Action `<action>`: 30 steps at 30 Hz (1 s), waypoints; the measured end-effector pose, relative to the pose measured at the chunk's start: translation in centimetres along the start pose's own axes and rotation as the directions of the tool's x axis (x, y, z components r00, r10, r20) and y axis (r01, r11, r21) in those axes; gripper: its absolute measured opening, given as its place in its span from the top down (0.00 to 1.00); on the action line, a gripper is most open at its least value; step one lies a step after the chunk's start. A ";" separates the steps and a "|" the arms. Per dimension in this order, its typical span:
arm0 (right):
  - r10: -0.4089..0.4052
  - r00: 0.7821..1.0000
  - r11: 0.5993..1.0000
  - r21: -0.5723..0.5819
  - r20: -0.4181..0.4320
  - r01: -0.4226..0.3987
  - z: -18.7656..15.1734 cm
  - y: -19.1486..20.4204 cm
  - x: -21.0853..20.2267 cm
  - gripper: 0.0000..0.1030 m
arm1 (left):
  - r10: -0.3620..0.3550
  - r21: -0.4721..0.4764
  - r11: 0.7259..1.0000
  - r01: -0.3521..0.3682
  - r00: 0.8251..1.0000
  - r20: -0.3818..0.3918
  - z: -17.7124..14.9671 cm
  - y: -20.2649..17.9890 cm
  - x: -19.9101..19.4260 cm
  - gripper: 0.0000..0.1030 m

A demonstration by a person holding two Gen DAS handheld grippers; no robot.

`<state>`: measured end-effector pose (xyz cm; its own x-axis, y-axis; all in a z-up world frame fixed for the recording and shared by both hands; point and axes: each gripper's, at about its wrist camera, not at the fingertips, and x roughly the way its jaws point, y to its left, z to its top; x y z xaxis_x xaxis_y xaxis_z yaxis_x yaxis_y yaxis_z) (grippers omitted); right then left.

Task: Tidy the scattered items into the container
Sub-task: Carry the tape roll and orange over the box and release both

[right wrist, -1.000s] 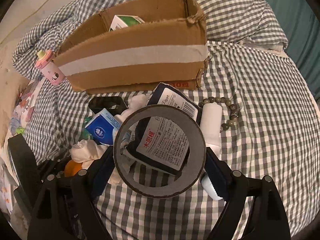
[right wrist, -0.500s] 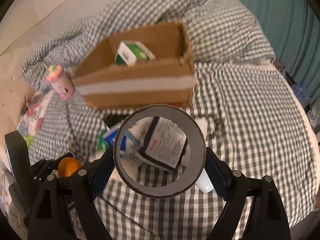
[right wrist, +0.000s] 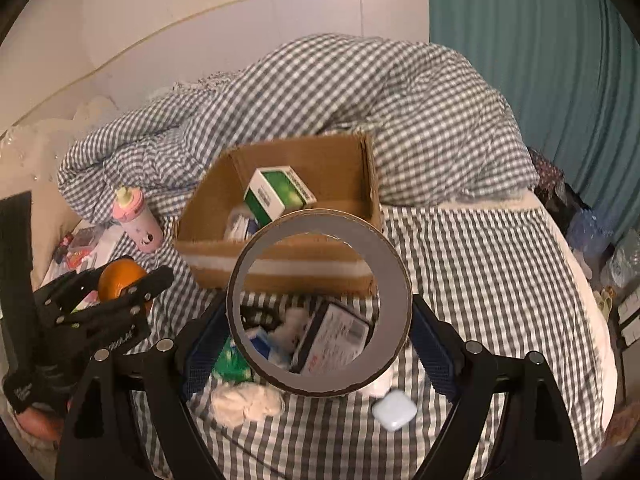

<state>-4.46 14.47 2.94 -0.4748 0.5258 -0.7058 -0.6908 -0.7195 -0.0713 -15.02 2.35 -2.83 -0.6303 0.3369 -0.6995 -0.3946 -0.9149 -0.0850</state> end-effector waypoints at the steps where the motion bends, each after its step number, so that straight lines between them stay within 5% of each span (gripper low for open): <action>1: 0.003 1.000 1.000 -0.003 0.005 -0.003 0.6 0.0 0.1 0.17 | 0.001 -0.001 1.000 -0.001 1.000 0.004 0.8 0.1 0.2 0.44; 13: 0.058 0.998 0.998 0.013 -0.011 -0.058 8.3 -0.9 8.1 0.17 | 0.038 -0.036 0.999 -0.037 0.999 0.000 8.6 0.5 6.9 0.44; 15: 0.018 1.000 1.000 0.023 -0.010 -0.018 8.8 -1.3 9.8 0.09 | 0.049 -0.033 0.998 -0.049 0.999 -0.001 9.0 0.4 8.1 0.44; 16: -0.023 1.000 1.000 0.018 -0.019 0.024 8.9 -1.2 10.4 0.03 | 0.066 -0.025 0.998 -0.066 0.998 0.005 9.2 0.2 8.8 0.36; 17: -0.066 0.997 0.998 0.011 -0.027 0.066 8.9 -1.2 11.0 0.00 | 0.084 -0.018 0.996 -0.084 0.996 0.012 9.4 0.0 9.1 0.09; 18: -0.085 0.996 0.996 0.006 -0.021 0.085 8.9 -1.3 11.3 0.00 | 0.107 -0.009 0.994 -0.106 0.994 0.028 9.4 -0.2 9.2 0.00; 22: -0.016 0.999 0.999 0.041 -0.034 0.017 8.3 -2.2 11.5 0.00 | 0.115 0.014 0.993 -0.116 0.991 0.065 9.5 -0.6 9.1 0.00; 30: -0.038 0.999 0.998 0.059 -0.009 0.038 8.0 -2.6 6.8 0.00 | 0.082 0.020 0.996 -0.083 0.996 0.045 9.0 -1.0 7.2 0.00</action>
<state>-10.27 23.58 3.96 -0.4435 0.5489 -0.7086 -0.7393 -0.6710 -0.0571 -25.18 7.65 -1.35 -0.6897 0.2701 -0.6718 -0.3542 -0.9351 -0.0123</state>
